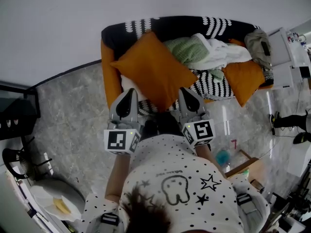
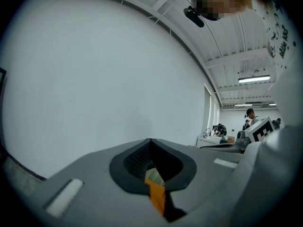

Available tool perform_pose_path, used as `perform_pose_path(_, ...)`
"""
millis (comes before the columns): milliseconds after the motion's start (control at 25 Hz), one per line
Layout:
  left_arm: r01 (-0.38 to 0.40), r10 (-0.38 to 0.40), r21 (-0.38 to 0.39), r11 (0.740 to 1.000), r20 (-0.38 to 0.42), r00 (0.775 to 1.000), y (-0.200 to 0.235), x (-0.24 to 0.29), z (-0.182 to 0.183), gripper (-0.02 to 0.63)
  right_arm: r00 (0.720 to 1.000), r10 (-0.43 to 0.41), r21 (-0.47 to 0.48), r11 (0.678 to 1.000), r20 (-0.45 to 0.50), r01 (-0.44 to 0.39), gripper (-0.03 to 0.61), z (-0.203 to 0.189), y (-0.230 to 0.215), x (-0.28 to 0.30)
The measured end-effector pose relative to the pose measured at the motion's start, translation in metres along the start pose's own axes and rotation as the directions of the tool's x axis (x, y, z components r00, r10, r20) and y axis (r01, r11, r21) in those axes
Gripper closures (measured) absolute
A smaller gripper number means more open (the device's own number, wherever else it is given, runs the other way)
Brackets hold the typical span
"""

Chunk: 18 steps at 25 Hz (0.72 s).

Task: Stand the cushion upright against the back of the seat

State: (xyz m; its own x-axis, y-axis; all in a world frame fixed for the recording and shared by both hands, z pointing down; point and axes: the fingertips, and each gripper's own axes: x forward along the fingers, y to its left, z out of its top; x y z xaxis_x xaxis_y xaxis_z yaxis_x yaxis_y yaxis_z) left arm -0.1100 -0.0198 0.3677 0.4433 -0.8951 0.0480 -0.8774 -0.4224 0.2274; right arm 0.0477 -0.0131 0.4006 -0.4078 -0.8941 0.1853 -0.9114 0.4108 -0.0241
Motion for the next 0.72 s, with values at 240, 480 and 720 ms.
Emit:
perform_pose_path(240,-0.042,0.042,-0.007,0.999,0.018,0.999,-0.001,0.034,0.003,0.617,0.998,0.057,-0.009,0.998,-0.007,-0.057,0.580,0.005,-0.026,0.030)
perform_pose_path(480,-0.083,0.084,-0.018,0.996,0.027,0.996,-0.005,0.061,0.009,0.617,0.995,0.102,-0.019,0.995,-0.007,-0.102,0.580,0.012,-0.050,0.055)
perform_pose_path(720,-0.115,0.116,-0.008,0.993,0.029,0.993,-0.007,0.078,0.005,0.617,0.989,0.149,-0.019,0.989,-0.010,-0.149,0.580,0.013,-0.064,0.075)
